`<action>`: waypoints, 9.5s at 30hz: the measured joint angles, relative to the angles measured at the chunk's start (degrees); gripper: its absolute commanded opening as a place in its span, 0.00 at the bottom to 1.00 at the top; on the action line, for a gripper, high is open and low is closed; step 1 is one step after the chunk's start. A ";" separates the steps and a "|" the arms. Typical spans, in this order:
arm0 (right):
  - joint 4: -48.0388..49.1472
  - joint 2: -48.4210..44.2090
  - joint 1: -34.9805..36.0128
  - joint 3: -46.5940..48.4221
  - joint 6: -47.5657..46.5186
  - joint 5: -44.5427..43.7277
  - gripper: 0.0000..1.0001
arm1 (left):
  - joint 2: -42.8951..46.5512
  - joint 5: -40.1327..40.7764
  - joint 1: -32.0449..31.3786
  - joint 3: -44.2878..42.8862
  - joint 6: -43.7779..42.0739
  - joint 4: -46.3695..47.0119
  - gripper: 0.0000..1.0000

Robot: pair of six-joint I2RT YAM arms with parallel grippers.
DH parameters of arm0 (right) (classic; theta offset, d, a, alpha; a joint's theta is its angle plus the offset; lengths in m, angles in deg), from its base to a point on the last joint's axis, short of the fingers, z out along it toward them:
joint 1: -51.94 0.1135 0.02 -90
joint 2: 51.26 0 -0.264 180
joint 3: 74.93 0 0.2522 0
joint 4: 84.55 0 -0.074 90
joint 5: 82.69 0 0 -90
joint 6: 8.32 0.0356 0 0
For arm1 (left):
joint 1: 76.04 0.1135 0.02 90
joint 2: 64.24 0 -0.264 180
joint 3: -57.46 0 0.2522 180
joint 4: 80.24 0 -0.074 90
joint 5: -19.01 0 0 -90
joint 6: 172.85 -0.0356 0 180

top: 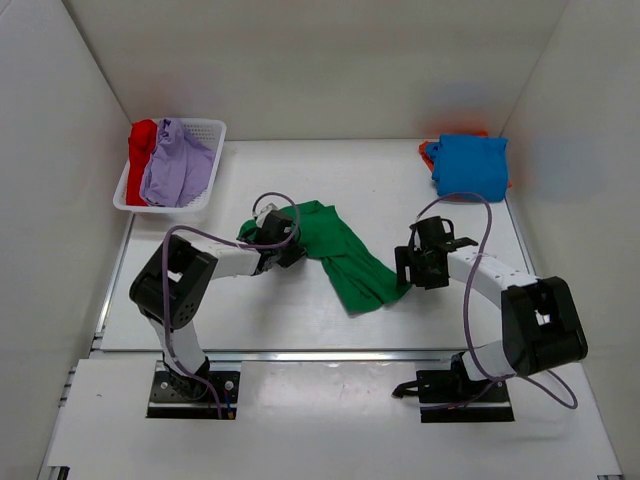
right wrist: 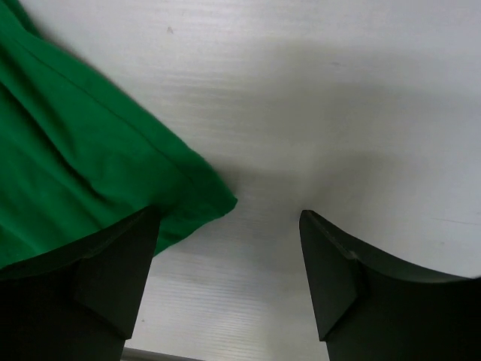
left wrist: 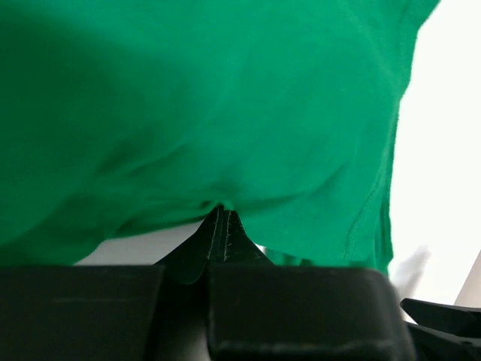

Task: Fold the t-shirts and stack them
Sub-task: Flatten out the tshirt, then grap the side of the flattened tshirt closest away from the robot with both arms

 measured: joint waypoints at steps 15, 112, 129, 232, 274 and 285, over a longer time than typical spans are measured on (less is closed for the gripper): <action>-1.99 1.46 1.05 6.25 1.01 0.31 0.00 | 16.26 -2.14 6.19 -4.13 -4.46 -12.63 0.00; 6.03 -45.59 -12.74 22.18 -5.66 11.50 0.00 | 26.91 -9.27 18.88 -54.42 -20.24 -34.27 0.00; 9.92 -20.22 -12.00 10.93 -10.93 10.03 0.00 | -18.45 -13.90 24.13 -64.61 -23.76 -41.00 0.53; -5.92 -11.10 -18.88 13.18 -14.34 15.82 0.00 | 31.30 -31.56 22.88 8.79 -22.32 -34.45 0.64; -11.67 -9.81 -21.42 5.16 -8.15 15.32 0.00 | 30.40 -9.64 11.02 18.25 -23.30 -32.83 0.00; -17.75 -9.86 -18.80 5.22 -8.92 11.89 0.00 | 42.97 -7.06 12.00 14.27 -23.47 -43.21 0.00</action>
